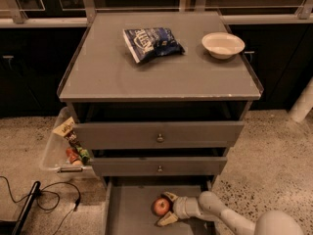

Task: Pick apple from bottom drawer and place on counter

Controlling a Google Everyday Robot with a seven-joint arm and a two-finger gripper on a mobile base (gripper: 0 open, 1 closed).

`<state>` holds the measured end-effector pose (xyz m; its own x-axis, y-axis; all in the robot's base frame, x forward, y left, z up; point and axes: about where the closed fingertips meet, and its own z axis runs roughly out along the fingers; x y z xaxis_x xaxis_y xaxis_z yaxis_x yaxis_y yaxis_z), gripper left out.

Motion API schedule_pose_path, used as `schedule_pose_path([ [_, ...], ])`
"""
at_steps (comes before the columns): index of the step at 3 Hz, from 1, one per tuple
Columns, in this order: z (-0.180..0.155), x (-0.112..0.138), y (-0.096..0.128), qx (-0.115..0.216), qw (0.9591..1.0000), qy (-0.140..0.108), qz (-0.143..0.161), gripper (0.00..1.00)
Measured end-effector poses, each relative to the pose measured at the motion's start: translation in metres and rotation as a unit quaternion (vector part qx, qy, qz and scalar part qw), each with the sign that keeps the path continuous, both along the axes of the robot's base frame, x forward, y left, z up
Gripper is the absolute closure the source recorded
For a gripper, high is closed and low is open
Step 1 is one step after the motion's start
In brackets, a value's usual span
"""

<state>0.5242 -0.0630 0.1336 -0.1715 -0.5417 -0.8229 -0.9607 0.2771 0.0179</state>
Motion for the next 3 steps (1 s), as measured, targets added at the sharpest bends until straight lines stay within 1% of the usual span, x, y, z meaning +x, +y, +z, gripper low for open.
schedule_pose_path([
  [2,0.0,0.0,0.0,0.0,1.0,0.0,0.0,0.65],
  [3,-0.004,-0.0033,0.0021,0.002,1.0,0.009,0.003,0.88],
])
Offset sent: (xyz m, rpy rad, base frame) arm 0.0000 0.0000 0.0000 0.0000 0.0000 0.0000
